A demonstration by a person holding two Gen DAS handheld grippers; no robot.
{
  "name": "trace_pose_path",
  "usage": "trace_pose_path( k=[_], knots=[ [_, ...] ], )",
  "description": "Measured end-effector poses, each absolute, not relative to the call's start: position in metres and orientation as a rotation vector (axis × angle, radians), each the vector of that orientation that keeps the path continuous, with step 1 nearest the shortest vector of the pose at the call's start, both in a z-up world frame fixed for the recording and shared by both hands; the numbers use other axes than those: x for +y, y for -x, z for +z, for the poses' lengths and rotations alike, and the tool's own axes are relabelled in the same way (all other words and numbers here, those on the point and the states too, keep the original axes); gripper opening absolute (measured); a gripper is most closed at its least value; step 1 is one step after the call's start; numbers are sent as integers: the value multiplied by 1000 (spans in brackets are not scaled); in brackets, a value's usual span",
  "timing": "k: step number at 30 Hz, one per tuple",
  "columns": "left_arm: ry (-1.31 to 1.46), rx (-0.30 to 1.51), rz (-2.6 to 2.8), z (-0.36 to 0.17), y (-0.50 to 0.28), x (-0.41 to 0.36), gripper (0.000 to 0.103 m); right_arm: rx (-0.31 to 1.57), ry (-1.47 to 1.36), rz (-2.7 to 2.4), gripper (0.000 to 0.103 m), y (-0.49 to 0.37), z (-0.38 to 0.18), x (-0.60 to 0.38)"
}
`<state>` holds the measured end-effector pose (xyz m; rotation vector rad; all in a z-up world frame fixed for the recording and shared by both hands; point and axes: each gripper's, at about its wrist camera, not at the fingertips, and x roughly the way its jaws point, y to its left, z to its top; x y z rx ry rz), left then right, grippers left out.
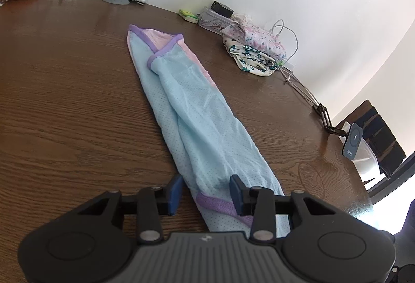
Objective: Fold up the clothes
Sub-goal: 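Open both tools and release the narrow folded garment, then grasp the folded garment's end with the left tool while the right tool grasps the other end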
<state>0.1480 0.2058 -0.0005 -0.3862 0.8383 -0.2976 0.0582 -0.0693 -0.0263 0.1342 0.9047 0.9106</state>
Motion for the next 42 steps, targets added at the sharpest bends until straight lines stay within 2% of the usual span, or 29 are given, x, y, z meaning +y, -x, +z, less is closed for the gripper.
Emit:
trace_pose_path(
  k=[1,7,8,10,12,14,17,19,23,29,36,38,42],
  knots=[
    [383,840,-307,0,-148,204,6,905,-136,911,59,-58,-26,-69],
    [410,820,-306,6,-133,202,8,876,-116,913,59,-66,-7,-76],
    [407,812,-284,8,-131,203,13,852,-106,915,59,-72,4,-79],
    [381,782,-242,11,-126,203,32,792,-63,907,60,-89,32,-81],
    [350,745,-213,16,-120,203,40,737,4,890,62,-119,63,-75],
    [316,709,-207,20,-115,200,40,735,51,882,62,-158,83,-59],
    [242,703,-207,23,-114,187,38,810,122,868,56,-220,93,-16],
    [194,714,-203,21,-116,180,31,873,184,861,53,-252,89,20],
    [126,724,-219,17,-119,171,27,978,286,798,52,-293,56,82],
    [8,725,-230,17,-117,160,25,1046,315,717,48,-317,18,112],
    [-128,697,-205,21,-115,143,26,1068,328,677,44,-326,9,120],
    [-140,713,-215,19,-118,139,25,1075,335,667,39,-328,7,122],
    [-142,772,-208,10,-125,135,13,1087,333,653,28,-330,2,122]
  ],
)
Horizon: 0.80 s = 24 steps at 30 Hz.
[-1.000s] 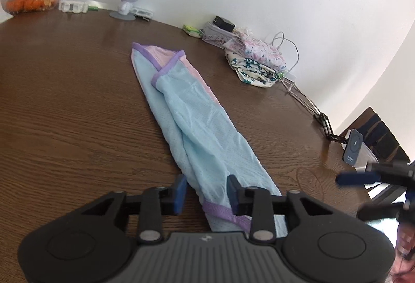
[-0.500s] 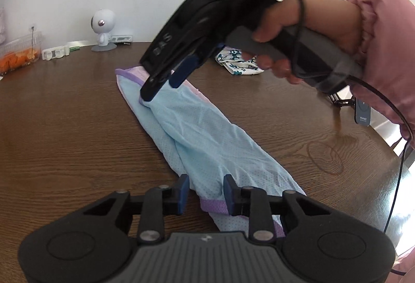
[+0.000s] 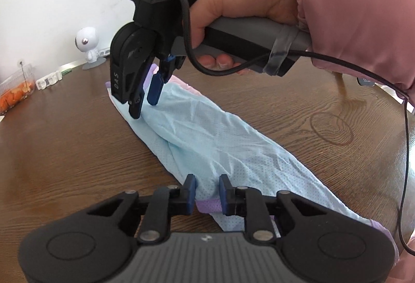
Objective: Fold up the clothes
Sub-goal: 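Grasp the folded garment's end with the left tool while the right tool grasps the other end, then open both tools and lift them off the garment ends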
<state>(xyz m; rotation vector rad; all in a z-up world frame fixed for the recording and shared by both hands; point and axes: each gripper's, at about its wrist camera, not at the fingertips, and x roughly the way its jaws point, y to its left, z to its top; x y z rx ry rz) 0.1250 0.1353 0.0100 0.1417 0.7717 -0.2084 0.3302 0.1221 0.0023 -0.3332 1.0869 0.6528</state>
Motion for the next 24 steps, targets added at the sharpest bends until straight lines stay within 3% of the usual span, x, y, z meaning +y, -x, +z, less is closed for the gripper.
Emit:
trace_pose_path(
  k=[6,15,19,23,24],
  knots=[
    [10,785,-210,10,-127,148,5,1071,314,646,3,-331,2,116],
    [588,736,-293,9,-110,192,4,1020,176,647,2,-342,24,96],
    [640,770,-228,-3,-107,198,5,1032,181,670,3,-339,15,102],
    [620,790,-172,-6,-106,202,11,1031,196,675,19,-332,10,106],
    [621,789,-174,-6,-106,202,11,1032,199,681,19,-331,9,106]
  ],
)
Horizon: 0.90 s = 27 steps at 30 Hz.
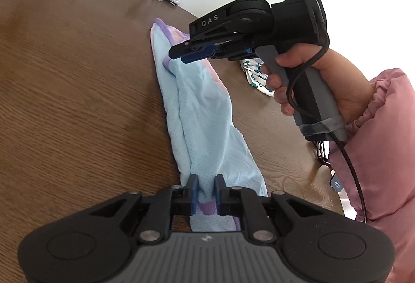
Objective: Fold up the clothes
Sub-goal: 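Open both tools and lift them off the garment ends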
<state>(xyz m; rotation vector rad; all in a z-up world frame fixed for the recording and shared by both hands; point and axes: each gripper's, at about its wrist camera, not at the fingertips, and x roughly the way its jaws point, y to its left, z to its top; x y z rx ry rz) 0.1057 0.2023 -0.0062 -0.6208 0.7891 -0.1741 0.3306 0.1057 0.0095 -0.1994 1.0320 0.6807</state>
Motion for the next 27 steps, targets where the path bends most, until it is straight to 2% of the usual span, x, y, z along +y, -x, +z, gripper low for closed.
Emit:
trace_pose_path(
  k=[3,5,8,14,15,16,17,18,19,20,26,27],
  knots=[
    [594,794,-176,-6,-107,198,11,1041,230,685,19,-327,4,109],
    [570,801,-179,-7,-109,195,10,1048,254,684,7,-324,-2,113],
    [543,804,-183,-9,-111,191,8,1029,234,659,2,-326,-7,114],
    [511,797,-158,-8,-107,189,9,1005,176,652,3,-330,-8,111],
    [500,790,-154,-6,-105,189,14,1001,150,661,4,-330,-7,107],
    [484,778,-152,-2,-101,189,28,996,119,670,9,-330,-5,102],
    [468,766,-150,1,-97,188,38,984,74,685,18,-329,1,94],
    [455,745,-151,6,-93,189,53,963,37,702,26,-326,10,85],
    [442,715,-156,11,-88,191,54,935,13,725,42,-320,20,75],
    [431,688,-161,16,-84,193,55,907,-6,748,47,-314,31,65],
    [354,616,-147,39,-86,197,51,740,93,858,52,-241,80,-11],
    [339,617,-148,39,-91,195,47,730,132,872,52,-226,81,-22]
  ],
)
